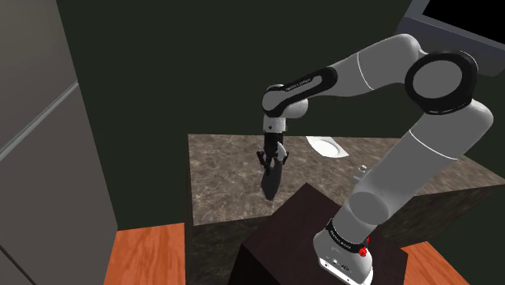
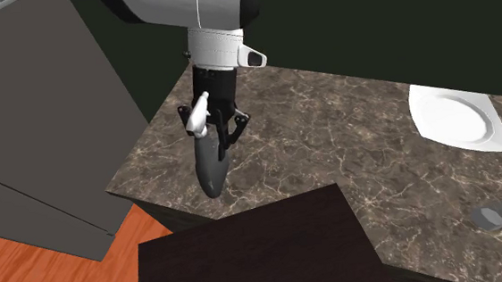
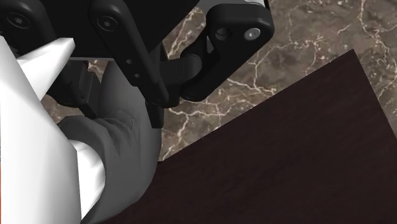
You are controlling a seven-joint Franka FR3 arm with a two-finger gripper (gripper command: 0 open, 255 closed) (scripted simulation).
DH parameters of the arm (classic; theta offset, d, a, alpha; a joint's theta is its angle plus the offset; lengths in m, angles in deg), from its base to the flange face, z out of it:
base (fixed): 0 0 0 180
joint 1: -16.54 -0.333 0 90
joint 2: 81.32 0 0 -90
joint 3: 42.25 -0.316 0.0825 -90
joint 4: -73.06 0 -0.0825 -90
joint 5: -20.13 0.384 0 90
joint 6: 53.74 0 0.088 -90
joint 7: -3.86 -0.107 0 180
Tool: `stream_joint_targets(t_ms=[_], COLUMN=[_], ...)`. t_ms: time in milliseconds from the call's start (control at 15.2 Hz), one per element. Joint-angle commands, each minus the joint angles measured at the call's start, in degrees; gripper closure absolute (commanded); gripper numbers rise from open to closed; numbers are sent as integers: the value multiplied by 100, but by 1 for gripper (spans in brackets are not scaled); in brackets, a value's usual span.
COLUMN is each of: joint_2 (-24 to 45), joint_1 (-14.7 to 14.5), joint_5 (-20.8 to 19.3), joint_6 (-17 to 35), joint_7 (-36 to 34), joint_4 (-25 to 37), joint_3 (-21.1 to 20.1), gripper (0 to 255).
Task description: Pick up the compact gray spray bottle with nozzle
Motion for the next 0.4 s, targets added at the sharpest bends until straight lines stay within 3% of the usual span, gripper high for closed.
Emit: stream_joint_targets(t_ms=[0, 330], joint_2=[-109, -274], joint_1=[-6, 1], joint_5=[-6, -29], joint_6=[-160, -417], joint_7=[-50, -106], joint_4=[56, 152], joint_3=[-6, 0], gripper=[255, 255])
